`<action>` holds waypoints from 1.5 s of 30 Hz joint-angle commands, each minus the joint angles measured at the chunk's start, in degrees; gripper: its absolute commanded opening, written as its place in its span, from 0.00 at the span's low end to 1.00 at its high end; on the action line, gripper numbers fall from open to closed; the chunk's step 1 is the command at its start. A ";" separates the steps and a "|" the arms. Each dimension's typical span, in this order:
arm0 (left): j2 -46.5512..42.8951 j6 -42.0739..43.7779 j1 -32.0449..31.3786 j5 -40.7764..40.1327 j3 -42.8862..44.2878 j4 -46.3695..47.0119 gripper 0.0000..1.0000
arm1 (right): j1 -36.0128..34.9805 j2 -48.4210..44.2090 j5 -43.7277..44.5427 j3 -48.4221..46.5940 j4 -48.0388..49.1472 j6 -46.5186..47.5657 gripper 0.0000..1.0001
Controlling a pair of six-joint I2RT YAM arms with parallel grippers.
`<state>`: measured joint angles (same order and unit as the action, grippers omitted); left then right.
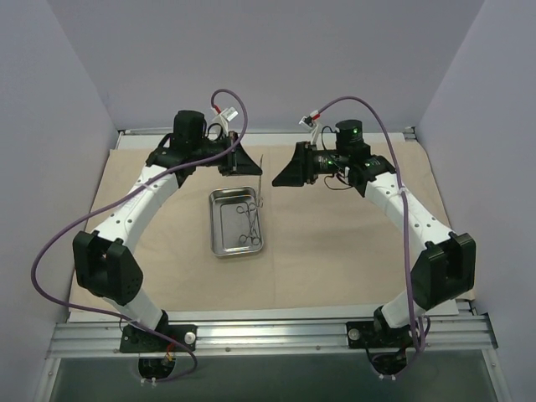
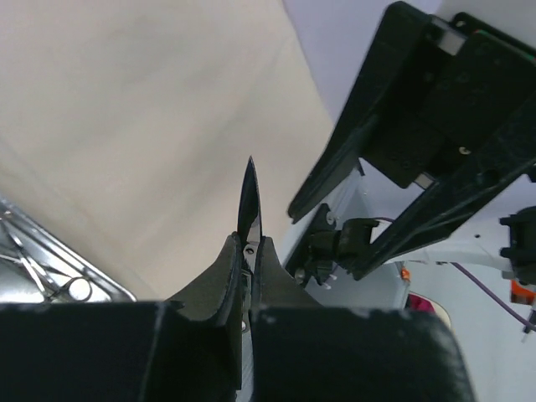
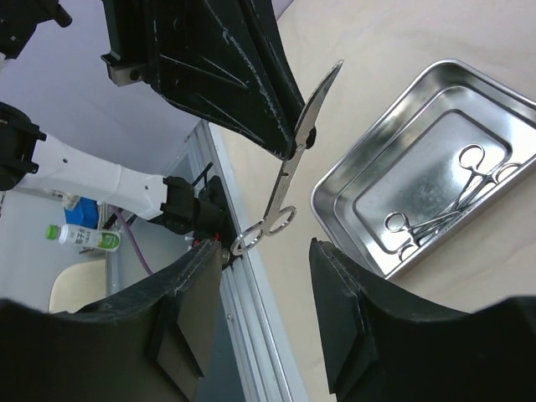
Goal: Open and lay out the surgical kit
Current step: Place the medical item in the surgical kit.
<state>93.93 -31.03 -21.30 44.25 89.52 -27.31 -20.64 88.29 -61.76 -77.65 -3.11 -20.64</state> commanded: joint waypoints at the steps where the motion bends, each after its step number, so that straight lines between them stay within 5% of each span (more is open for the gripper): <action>1: -2.96 -5.95 0.03 9.00 -1.09 10.86 0.02 | -0.36 -2.42 -4.33 1.53 7.31 -4.56 0.47; 11: -5.25 -17.49 -0.14 13.41 -6.72 28.69 0.02 | -1.50 -3.21 -5.92 2.32 9.97 -6.60 0.53; 23: -4.46 -21.97 -1.55 13.85 -7.95 34.52 0.02 | -2.65 -1.98 -6.53 0.92 12.96 -9.06 0.52; 29: -4.02 -23.20 -1.64 14.37 -8.30 36.27 0.02 | -2.74 -1.81 -6.62 1.18 13.83 -9.68 0.42; 39: -2.88 -23.99 -1.64 15.16 -9.10 37.50 0.02 | -3.53 -1.37 -6.54 1.18 14.54 -10.03 0.00; 42: -2.44 -24.08 -1.20 14.82 -9.18 37.42 0.02 | -3.61 -1.45 -5.22 0.74 12.18 -8.81 0.00; 45: -2.44 -22.86 0.11 13.15 -9.36 34.71 0.23 | -3.70 -2.16 -3.99 0.22 9.90 -6.35 0.00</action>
<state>91.53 -53.65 -22.39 57.71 80.07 6.61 -23.73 88.27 -66.65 -75.37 7.70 -30.70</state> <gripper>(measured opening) 0.193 0.149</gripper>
